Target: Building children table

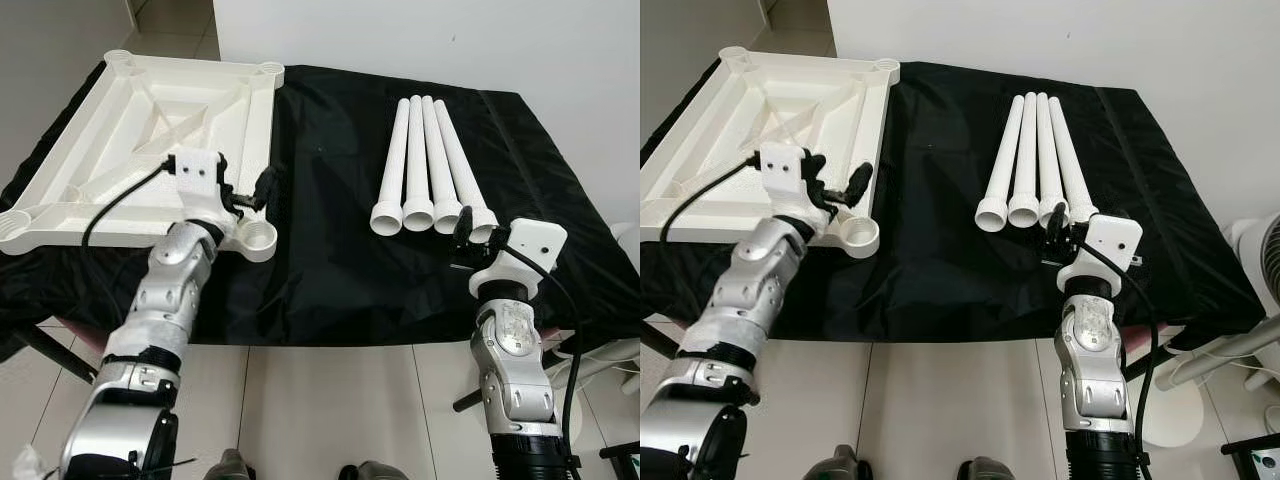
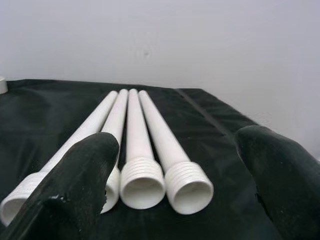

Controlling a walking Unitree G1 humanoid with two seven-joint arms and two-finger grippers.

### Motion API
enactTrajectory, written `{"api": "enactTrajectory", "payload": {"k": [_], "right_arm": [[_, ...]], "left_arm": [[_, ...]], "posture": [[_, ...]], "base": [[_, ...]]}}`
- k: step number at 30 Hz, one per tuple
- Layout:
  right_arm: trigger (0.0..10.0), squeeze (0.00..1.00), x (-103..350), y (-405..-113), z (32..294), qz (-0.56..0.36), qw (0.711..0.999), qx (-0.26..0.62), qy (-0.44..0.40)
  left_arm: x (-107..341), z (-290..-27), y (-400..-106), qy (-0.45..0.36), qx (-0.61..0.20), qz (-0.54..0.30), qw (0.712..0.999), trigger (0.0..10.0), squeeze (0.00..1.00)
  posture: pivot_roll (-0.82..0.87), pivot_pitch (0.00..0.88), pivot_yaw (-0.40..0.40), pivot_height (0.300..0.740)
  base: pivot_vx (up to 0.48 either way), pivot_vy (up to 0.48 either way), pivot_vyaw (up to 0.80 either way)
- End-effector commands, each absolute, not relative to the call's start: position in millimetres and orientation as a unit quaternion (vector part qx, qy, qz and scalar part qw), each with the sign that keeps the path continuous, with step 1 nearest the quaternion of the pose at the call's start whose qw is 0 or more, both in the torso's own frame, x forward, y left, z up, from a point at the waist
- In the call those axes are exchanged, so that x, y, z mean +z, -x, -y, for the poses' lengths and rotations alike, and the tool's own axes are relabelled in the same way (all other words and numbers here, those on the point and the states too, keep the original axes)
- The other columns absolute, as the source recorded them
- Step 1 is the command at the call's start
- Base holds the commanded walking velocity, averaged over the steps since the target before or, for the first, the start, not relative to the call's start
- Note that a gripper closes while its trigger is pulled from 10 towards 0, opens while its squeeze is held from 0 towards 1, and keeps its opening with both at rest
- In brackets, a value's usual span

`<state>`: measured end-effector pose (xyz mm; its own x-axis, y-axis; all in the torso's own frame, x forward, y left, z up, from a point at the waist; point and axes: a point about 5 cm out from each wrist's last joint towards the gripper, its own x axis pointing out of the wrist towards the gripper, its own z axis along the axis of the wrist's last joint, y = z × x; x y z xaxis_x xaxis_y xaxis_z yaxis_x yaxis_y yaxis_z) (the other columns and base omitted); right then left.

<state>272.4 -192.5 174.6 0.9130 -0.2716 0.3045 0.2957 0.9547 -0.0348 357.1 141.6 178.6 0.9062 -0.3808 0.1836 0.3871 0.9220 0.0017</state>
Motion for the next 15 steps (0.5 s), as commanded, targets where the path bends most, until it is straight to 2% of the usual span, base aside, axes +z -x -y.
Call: {"api": "enactTrajectory", "payload": {"k": [1,6,15], "right_arm": [[10.0,0.00,173.1,-272.3,196.6,0.151,0.974,-0.157,0.063],[10.0,0.00,175.5,-275.1,197.6,0.155,0.973,-0.153,0.075],[10.0,0.00,176.6,-280.5,195.7,0.154,0.973,-0.145,0.093]], "left_arm": [[176.0,-148.5,-358.7,0.022,-0.142,0.088,0.986,10.0,0.00],[177.6,-149.9,-363.1,0.018,-0.132,0.091,0.987,10.0,0.00],[182.6,-146.5,-368.0,0.019,-0.130,0.102,0.986,10.0,0.00]], "posture": [[0.04,0.000,-0.013,0.740],[0.04,0.000,-0.020,0.740],[0.05,0.000,-0.034,0.740]], "base": [[0.000,0.000,0.00],[0.000,0.000,0.00],[0.275,0.000,0.00]]}}
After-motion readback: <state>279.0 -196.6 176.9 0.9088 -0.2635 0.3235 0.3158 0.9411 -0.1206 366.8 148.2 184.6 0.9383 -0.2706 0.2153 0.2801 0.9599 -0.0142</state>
